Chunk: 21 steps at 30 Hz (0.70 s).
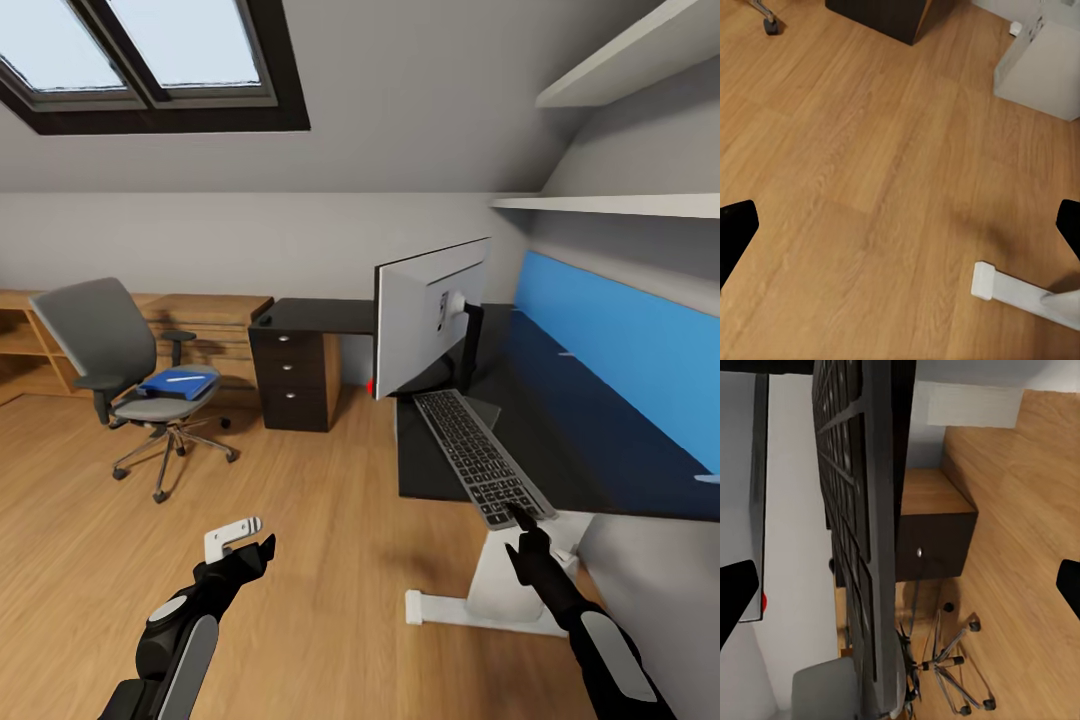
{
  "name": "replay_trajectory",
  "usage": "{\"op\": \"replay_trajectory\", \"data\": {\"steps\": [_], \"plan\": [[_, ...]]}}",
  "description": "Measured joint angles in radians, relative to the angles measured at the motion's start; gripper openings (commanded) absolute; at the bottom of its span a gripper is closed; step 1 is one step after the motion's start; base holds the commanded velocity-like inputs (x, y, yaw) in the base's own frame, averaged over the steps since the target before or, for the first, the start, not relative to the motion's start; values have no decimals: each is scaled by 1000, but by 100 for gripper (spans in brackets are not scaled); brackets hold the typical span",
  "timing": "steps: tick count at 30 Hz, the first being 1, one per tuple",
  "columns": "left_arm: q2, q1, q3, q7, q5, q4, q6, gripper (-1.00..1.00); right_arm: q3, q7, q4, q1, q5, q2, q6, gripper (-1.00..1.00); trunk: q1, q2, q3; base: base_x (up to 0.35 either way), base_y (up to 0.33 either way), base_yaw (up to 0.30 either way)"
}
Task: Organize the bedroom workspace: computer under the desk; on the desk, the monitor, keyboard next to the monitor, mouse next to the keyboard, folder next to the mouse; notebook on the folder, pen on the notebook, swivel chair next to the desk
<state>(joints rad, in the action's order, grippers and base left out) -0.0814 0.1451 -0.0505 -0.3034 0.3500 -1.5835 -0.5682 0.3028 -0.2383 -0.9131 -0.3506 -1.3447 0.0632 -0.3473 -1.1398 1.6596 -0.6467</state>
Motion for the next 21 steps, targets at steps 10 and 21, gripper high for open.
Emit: {"op": "replay_trajectory", "data": {"steps": [10, 21], "plan": [[0, 0, 1, 0, -1, 2, 0, 100, 0, 0, 0, 0, 0, 0, 0, 100, 0, 0, 0, 40, 31, 0], [0, 0, 1, 0, -1, 3, 0, 100, 0, 0, 0, 0, 1, 0, 1, 100, 0, 0, 0, 68, 66, 0]]}}
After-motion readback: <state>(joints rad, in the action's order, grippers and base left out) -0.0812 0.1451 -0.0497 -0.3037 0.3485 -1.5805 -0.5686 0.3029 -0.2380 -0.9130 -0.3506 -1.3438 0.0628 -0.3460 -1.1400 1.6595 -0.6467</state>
